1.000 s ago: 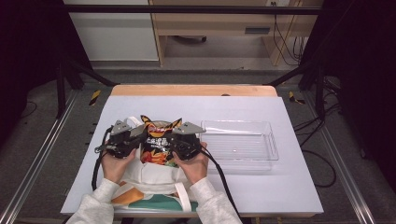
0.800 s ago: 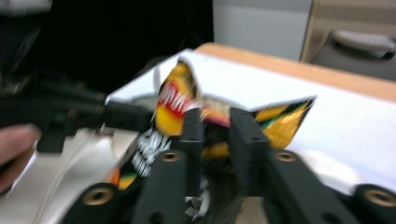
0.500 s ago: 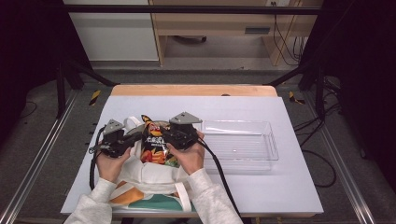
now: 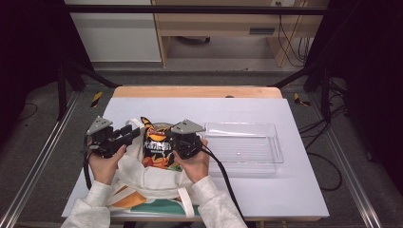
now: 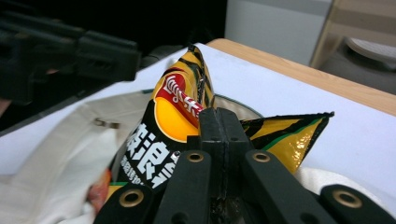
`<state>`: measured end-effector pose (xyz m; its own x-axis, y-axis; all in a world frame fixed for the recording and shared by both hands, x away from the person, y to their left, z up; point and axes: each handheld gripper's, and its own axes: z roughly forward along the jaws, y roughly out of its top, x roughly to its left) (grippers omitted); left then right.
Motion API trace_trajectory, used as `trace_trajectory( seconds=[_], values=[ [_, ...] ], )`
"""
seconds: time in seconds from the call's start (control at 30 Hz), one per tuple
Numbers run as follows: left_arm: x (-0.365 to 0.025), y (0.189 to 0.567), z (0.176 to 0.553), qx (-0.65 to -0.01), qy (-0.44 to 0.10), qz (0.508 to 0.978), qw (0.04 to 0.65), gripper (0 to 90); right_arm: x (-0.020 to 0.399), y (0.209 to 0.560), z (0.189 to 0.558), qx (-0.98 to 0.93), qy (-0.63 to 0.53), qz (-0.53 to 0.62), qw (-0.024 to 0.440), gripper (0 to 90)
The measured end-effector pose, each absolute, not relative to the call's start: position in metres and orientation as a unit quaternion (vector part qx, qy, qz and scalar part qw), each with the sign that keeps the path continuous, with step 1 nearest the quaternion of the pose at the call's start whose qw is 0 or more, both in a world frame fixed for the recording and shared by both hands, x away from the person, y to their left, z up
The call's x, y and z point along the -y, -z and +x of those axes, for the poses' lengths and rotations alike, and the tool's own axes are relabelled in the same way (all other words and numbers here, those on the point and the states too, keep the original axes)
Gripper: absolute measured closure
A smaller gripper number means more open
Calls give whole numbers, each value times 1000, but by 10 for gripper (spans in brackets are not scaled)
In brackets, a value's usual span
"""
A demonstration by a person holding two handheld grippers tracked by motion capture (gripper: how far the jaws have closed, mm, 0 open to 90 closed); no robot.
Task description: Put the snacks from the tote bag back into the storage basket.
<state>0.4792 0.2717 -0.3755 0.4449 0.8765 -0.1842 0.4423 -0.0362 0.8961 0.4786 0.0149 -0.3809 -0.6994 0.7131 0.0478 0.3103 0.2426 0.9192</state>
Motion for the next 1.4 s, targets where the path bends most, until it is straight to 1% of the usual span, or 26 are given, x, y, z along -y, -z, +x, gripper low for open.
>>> trace_trajectory(
  seconds=[0.03,0.07,0.1,0.13,0.2,0.23,0.3,0.37,0.47,0.5,0.57,0.6,0.63,0.77,0.83,0.9,0.97,1.03,1.07,1.1,1.13,1.2,1.23,1.27,1.4],
  values=[
    [-273,373,478,-479,-217,682,507,541,-14,380,475,-764,-520,328,196,900],
    [-274,371,478,-479,-219,678,512,541,-14,380,475,-764,-520,328,196,900],
    [-275,368,477,-477,-220,676,517,502,-13,379,468,-766,-524,315,198,900],
    [-275,366,477,-473,-222,674,522,483,-12,379,465,-764,-530,310,196,900],
    [-276,361,478,-468,-222,672,529,468,-11,379,462,-764,-533,307,195,900],
    [-274,359,481,-461,-221,674,533,441,-9,379,456,-762,-539,301,194,900],
    [-272,358,483,-459,-219,678,532,430,-8,380,454,-761,-541,300,193,900],
    [-268,357,489,-455,-211,685,528,389,-6,380,451,-761,-545,296,190,900],
    [-263,358,495,-451,-200,695,522,382,-7,379,447,-762,-548,288,189,900],
    [-259,361,498,-450,-194,707,509,394,-7,379,446,-762,-549,287,189,900],
    [-258,364,498,-449,-189,714,503,450,-7,379,445,-764,-547,285,191,900],
    [-259,366,497,-444,-176,711,515,485,-7,380,445,-764,-546,285,191,900],
    [-259,366,495,-445,-175,713,513,506,-7,380,445,-762,-549,286,188,900],
    [-258,366,492,-443,-180,717,508,541,-6,380,444,-762,-551,288,184,900],
    [-258,367,491,-445,-180,721,500,573,-7,380,444,-763,-548,289,186,895],
    [-258,369,490,-445,-177,725,495,639,-6,378,444,-758,-550,291,193,842],
    [-257,371,489,-446,-178,729,488,675,-3,376,444,-750,-557,298,196,830],
    [-257,371,489,-446,-173,729,489,709,2,372,444,-737,-566,310,203,777],
    [-257,371,489,-446,-173,729,489,719,2,372,444,-737,-566,310,203,777],
    [-256,371,488,-446,-172,729,489,719,5,369,444,-730,-570,315,208,745],
    [-255,371,487,-447,-173,729,489,738,11,366,446,-717,-572,332,220,655],
    [-255,371,486,-447,-174,729,488,759,13,365,448,-713,-572,339,223,637],
    [-254,370,485,-447,-176,729,487,759,16,364,450,-709,-571,347,225,604],
    [-254,370,484,-447,-178,730,485,781,17,364,455,-702,-569,366,223,510],
    [-252,368,478,-445,-188,731,481,792,14,369,460,-711,-549,379,221,488]
  ],
)
